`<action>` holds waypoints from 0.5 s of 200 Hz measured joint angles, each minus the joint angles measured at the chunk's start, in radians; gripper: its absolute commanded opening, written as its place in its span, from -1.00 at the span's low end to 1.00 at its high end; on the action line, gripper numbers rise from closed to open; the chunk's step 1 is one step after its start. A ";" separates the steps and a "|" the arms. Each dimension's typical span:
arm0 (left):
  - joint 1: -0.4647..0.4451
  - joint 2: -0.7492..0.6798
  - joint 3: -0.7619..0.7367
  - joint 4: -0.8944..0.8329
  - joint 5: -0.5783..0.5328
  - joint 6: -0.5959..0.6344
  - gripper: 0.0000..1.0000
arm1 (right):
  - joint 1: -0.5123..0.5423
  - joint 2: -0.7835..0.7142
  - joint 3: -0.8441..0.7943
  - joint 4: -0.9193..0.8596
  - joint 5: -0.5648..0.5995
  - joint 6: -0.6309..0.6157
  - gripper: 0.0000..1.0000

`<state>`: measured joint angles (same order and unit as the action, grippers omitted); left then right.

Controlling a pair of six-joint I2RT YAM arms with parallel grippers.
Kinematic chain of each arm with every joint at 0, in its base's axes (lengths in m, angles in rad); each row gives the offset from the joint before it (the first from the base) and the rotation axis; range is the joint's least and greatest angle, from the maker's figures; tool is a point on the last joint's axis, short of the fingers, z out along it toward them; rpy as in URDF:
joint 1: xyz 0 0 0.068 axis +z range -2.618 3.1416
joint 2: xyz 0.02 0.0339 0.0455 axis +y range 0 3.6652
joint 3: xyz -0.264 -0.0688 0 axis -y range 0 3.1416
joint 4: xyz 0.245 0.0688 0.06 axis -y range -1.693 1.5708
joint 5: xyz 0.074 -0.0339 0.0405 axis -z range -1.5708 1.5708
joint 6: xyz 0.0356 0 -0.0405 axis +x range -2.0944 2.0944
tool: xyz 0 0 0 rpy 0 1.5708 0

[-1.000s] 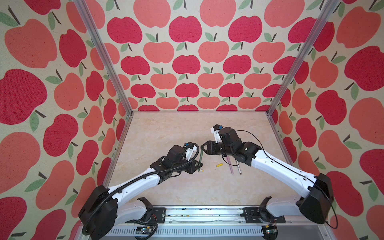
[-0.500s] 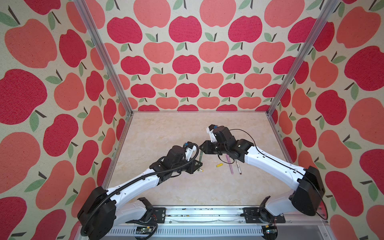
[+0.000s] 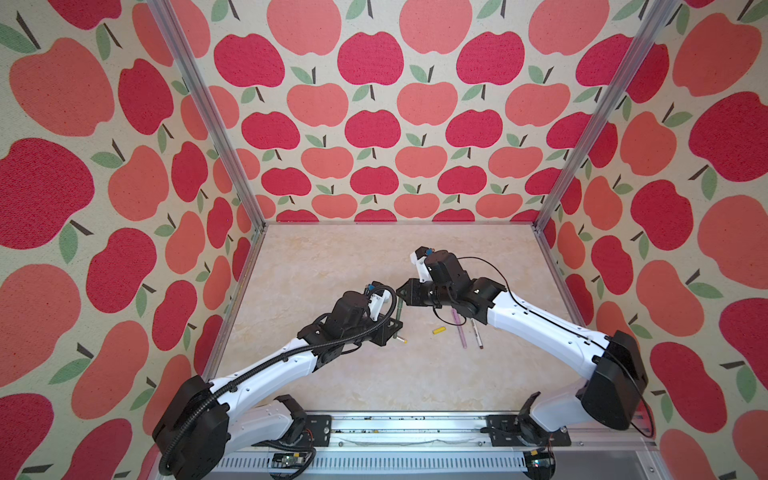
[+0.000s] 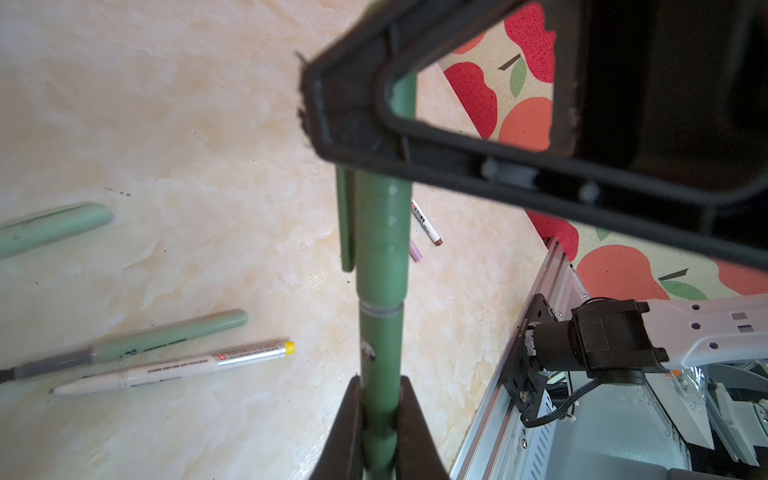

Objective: Insert the pens into the pen caps
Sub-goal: 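Press the green cap fully down, then open and withdraw the right gripper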

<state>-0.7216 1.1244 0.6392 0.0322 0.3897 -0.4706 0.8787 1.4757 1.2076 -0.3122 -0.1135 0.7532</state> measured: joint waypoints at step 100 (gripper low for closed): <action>0.155 0.055 0.076 -0.068 0.136 0.043 -1.00 | -0.002 0.059 -0.068 0.266 0.020 0.076 -0.89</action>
<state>-0.5663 1.1790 0.7155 -0.0357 0.5255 -0.4271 0.8764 1.5349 1.1397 -0.0467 -0.0937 0.8288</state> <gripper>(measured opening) 0.137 0.159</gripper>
